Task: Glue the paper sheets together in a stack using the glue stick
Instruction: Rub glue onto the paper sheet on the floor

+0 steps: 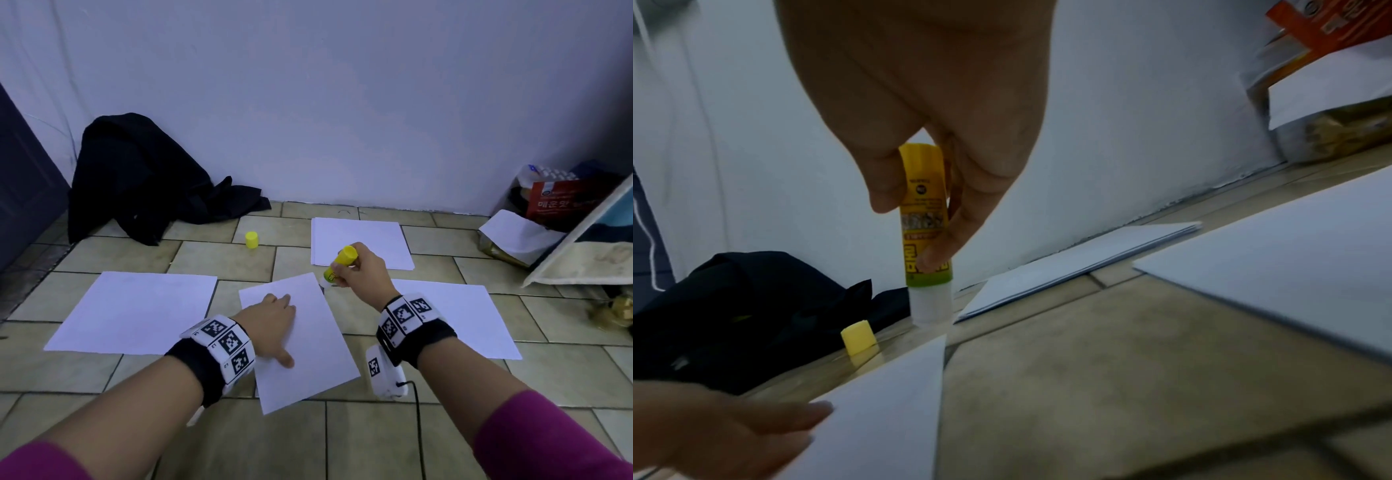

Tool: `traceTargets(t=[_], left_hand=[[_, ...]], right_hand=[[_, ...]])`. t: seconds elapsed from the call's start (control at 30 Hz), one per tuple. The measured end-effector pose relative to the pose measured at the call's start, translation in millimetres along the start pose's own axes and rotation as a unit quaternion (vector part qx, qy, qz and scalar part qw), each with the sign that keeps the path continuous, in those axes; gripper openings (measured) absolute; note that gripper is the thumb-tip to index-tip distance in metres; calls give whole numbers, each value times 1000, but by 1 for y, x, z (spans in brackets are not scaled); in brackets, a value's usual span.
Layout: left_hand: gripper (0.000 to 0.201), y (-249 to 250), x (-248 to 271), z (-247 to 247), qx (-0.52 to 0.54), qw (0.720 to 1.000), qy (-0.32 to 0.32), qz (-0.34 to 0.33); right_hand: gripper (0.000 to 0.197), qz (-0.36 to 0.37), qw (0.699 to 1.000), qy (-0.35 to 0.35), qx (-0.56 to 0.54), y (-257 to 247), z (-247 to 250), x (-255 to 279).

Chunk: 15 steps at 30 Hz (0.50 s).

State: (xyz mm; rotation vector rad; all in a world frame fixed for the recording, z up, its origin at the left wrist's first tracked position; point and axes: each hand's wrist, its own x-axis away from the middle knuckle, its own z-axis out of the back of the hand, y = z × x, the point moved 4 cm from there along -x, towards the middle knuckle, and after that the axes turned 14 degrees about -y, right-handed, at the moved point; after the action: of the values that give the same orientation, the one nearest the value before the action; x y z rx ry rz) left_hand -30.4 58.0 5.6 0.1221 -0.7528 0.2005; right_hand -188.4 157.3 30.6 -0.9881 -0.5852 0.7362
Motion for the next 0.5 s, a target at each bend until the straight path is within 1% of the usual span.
traceTargets(t=[0.13, 0.27, 0.37, 0.5], left_hand=[[100, -3, -8, -2, 17, 1000, -2, 15], [105, -4, -14, -4, 38, 999, -2, 28], [105, -5, -14, -4, 44, 999, -1, 28], [105, -5, -13, -5, 50, 998, -3, 27]], right_hand=[[19, 2, 1000, -14, 5, -7, -19, -19], [20, -5, 997, -53, 54, -12, -33, -34], [21, -10, 994, -83, 64, -12, -35, -41], [25, -14, 988, -107, 111, -16, -33, -43]])
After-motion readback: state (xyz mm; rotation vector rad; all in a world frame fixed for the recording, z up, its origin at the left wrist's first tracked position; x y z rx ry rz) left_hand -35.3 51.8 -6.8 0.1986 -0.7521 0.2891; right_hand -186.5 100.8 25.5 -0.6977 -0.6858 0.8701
